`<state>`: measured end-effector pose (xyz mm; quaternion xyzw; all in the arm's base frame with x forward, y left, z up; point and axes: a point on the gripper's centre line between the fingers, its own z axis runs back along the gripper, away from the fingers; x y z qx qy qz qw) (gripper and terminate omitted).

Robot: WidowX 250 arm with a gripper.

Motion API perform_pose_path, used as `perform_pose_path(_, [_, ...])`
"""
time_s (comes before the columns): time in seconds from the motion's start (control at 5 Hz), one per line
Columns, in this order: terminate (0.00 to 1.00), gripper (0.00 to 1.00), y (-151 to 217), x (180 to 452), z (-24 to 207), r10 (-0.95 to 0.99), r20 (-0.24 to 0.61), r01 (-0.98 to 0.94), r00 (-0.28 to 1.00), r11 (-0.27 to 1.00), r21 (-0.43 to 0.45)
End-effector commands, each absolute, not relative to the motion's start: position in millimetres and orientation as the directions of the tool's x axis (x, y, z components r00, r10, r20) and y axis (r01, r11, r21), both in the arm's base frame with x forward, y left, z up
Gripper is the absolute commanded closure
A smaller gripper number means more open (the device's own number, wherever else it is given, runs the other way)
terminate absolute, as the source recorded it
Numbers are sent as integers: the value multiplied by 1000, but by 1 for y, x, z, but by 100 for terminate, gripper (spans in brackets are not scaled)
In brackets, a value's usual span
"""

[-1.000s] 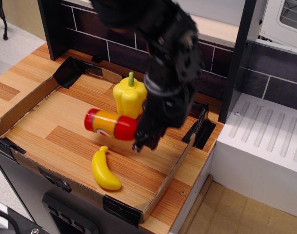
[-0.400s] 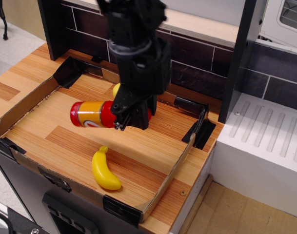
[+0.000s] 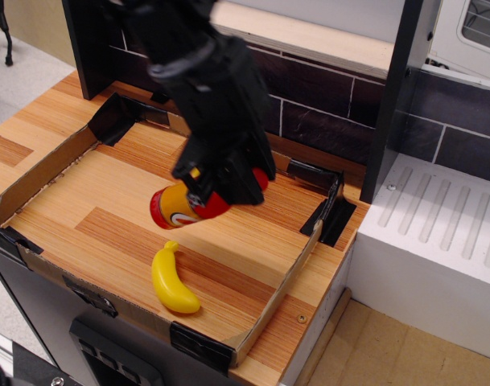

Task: Upright hot sauce bottle

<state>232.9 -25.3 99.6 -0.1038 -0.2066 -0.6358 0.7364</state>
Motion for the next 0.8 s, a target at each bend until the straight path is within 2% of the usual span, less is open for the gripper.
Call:
perform_pose_path(0.0, [0, 100, -14, 238, 122, -717, 692, 972, 80, 212, 107])
perform_pose_path(0.2, [0, 100, -6, 242, 125, -614, 787, 968, 69, 230, 95])
perform_pose_path(0.6, [0, 100, 10, 235, 107, -431, 900, 956, 58, 285, 75])
